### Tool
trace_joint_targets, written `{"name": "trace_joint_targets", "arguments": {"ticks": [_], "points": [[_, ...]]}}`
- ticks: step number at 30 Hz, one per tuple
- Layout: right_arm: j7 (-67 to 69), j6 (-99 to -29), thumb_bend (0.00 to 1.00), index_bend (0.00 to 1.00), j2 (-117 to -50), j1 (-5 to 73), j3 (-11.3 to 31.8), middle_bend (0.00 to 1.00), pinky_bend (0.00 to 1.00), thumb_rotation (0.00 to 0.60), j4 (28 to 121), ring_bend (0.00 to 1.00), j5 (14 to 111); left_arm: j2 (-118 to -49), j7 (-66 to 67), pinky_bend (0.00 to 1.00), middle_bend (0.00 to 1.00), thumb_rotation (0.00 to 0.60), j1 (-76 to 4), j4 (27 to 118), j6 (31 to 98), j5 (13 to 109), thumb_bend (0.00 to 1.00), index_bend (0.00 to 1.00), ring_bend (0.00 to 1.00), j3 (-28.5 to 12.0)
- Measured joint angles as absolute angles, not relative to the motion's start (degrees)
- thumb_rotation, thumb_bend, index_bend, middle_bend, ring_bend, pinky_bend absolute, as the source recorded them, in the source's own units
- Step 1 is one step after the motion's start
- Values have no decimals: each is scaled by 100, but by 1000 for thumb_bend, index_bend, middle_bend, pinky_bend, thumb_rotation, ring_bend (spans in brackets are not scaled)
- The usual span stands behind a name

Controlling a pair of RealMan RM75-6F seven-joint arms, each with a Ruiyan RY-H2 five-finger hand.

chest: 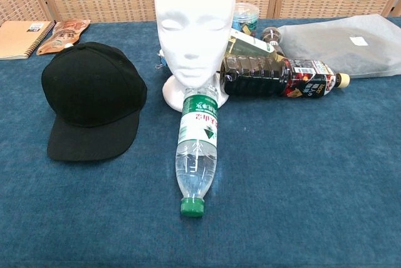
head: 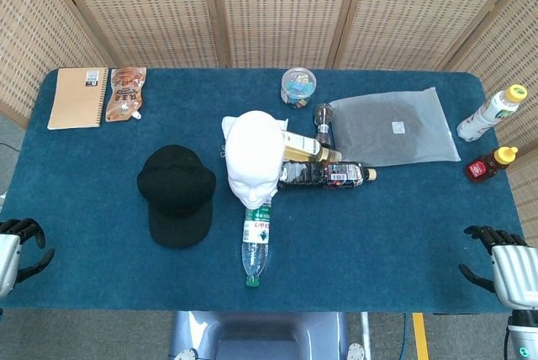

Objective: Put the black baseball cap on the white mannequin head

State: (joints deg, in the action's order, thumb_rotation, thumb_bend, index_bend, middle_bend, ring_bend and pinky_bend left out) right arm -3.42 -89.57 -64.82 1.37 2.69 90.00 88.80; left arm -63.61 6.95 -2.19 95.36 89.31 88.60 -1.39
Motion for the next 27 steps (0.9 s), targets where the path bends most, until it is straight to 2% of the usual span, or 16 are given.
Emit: {"name": "trace_joint_targets", "arguments": {"ticks": [4,10,15,22,27], "points": [[-356,-8949,158,355,-6485,142,267,419,440,600,9006,442,8896,-6381,720,417,499,600,-269,9534,8871,8867,212,630,405,-154],[-358,-8939,157,356,-6493,144,254,419,442,600,9004,442,8925,-6435,772,502,507,600,-413,9542,8782,8966,184,630,434,-202],[-367,-8943,158,355,-6495,139,230,418,445,600,9000,442,8969,-6516,992,568,553,600,-626,9523,8543,9016,113,632,470,-264],[-365,-8936,158,355,-6507,141,220,419,445,600,8988,442,8993,-6724,1305,660,676,600,-1017,9599,8163,9062,107,720,561,-393],[-378,-8830,159,355,-6513,206,205,418,445,600,8974,442,9039,-6991,1595,668,689,600,-1293,9612,7782,8987,107,730,570,-462]]}}
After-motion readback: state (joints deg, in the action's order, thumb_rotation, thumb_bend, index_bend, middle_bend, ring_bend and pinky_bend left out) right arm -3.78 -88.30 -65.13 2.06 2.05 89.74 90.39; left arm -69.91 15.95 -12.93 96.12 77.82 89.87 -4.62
